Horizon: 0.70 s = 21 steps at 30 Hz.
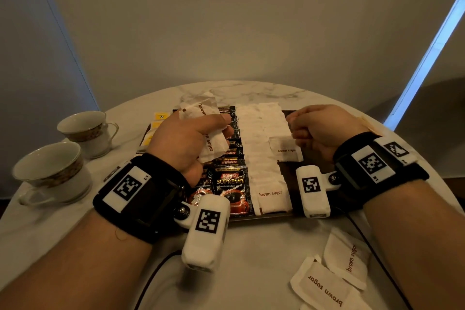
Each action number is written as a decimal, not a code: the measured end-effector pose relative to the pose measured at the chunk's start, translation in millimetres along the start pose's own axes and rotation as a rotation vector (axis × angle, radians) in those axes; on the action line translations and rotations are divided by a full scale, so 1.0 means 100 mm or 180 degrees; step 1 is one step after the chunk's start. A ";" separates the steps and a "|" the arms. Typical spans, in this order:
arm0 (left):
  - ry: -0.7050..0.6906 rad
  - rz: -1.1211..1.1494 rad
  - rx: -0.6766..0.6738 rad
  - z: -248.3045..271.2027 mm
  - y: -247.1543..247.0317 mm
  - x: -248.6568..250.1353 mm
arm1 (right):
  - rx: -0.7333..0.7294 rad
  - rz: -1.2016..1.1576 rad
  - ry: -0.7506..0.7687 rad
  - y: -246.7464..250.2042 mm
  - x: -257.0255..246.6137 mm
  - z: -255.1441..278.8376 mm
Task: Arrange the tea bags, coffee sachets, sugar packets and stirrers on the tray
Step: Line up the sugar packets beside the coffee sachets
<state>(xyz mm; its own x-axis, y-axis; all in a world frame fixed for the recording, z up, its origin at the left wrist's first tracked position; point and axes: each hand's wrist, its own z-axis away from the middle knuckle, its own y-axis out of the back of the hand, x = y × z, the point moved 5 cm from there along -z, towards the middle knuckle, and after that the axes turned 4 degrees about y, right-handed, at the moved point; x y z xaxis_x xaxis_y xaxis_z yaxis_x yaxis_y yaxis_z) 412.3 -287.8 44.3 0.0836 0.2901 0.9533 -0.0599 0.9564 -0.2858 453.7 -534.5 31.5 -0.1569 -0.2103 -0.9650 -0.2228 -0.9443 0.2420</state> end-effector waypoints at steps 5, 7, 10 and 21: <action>0.0255 -0.0118 -0.0287 0.03 -0.08 -0.09 | -0.0597 -0.0101 -0.0304 -0.22 0.06 0.15; 0.0325 -0.0179 -0.0480 0.06 -0.13 -0.11 | -0.0625 -0.0344 -0.0144 -0.24 -0.01 0.20; 0.0358 -0.0297 -0.0825 0.11 -0.19 -0.14 | -0.0940 -0.0708 0.0439 -0.31 -0.23 0.35; 0.0198 -0.0338 -0.1042 0.16 -0.24 -0.15 | -0.1112 -0.0610 0.1256 -0.50 -0.36 0.57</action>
<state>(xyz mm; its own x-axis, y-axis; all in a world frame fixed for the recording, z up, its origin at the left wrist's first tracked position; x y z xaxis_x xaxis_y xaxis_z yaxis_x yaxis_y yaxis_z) 397.1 -315.3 38.6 0.1333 0.1803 0.9745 0.2737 0.9384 -0.2111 415.7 -465.1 60.3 0.2419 -0.0421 -0.9694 0.1305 -0.9886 0.0755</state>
